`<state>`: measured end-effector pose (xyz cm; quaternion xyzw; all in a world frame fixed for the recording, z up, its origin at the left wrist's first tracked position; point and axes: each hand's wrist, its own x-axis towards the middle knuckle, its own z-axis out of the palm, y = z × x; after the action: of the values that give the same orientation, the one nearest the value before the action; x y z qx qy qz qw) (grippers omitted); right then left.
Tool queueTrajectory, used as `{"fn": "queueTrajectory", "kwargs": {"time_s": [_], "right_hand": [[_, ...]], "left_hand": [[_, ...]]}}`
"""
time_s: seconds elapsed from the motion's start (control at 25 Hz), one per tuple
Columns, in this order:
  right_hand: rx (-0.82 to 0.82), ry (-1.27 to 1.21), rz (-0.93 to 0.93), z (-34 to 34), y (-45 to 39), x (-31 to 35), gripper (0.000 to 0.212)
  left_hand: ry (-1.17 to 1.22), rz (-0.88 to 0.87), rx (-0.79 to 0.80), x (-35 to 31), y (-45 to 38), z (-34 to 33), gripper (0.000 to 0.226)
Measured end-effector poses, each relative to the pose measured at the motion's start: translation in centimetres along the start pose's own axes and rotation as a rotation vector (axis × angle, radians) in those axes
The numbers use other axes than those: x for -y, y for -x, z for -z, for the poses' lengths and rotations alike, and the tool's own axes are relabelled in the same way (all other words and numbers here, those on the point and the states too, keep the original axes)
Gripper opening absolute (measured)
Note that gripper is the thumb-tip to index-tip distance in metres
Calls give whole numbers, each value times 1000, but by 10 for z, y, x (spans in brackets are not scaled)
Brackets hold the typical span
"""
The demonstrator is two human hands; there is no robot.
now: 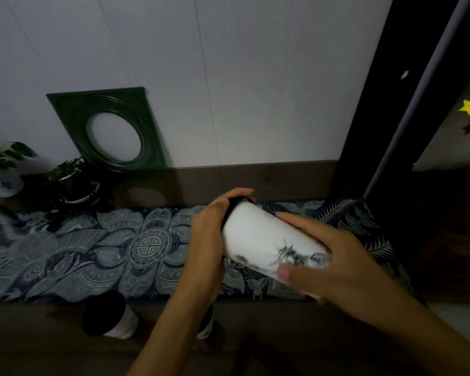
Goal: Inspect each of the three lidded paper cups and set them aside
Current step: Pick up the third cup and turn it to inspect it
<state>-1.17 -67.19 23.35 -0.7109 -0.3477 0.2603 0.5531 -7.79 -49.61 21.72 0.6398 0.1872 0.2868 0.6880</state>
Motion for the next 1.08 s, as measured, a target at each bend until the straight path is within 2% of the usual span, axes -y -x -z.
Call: {"fn": "queueTrajectory", "kwargs": {"time_s": [0.04, 0.08, 0.12, 0.2, 0.24, 0.28, 0.32, 0.36, 0.4, 0.44, 0.48, 0.52, 0.64, 0.68, 0.76, 0.8, 0.84, 0.92, 0.96, 1.04, 1.08], "right_hand": [[26, -341, -152, 0, 1, 1, 61], [36, -492, -241, -1, -2, 0, 62], [24, -520, -297, -2, -4, -2, 65], [-28, -398, -268, -1, -4, -1, 63], [-33, -207, -166, -1, -1, 2, 65], [-24, 159, -8, 0, 1, 3, 72], [-55, 645, 182, 2, 1, -3, 80], [-148, 979, 367, 3, 2, -12, 86], [-174, 1115, 488, 5, 1, -20, 89], [-179, 1128, 531, 5, 2, -27, 89], [-167, 1063, 512, 5, 2, -29, 88], [-153, 888, 418, 3, 2, -27, 84], [-30, -140, -94, 0, 7, -6, 60], [-20, -348, -185, 0, 6, -7, 51], [-5, -422, -227, 1, 3, -8, 52], [-21, -307, -161, 4, 4, -5, 57], [-26, -17, -26, 5, 3, -3, 65], [-97, 818, 331, 9, -1, -10, 82], [-147, 1047, 500, 10, -3, -16, 85], [-162, 1097, 600, 12, -4, -24, 86], [-154, 990, 538, 11, -4, -23, 84]], "left_hand": [[1, -38, 32, -1, 1, 1, 42], [7, -63, 47, -2, 2, 2, 43], [14, -70, 42, -2, 2, 2, 43], [25, -40, -16, -1, 0, 0, 42], [26, -5, -50, -1, -1, -1, 41], [22, 35, -82, -1, -2, -3, 40], [16, 69, -105, -1, -3, -5, 41], [13, 91, -115, -1, -3, -5, 41], [9, 101, -110, 0, -4, -6, 40], [1, 102, -94, 0, -4, -6, 39], [-12, 91, -71, 0, -4, -5, 38], [-26, 70, -47, 1, -5, -4, 38], [-58, 7, 4, 0, -5, -2, 44], [-57, 1, 1, 0, -5, -2, 45], [-29, 12, -34, -1, -4, -4, 44], [-10, 26, -58, -2, -4, -5, 42], [6, 46, -86, -2, -4, -5, 39], [23, 98, -135, -3, -5, -7, 40], [28, 116, -146, -4, -6, -7, 41], [21, 126, -142, -6, -6, -7, 42], [11, 116, -132, -7, -6, -7, 41]]}}
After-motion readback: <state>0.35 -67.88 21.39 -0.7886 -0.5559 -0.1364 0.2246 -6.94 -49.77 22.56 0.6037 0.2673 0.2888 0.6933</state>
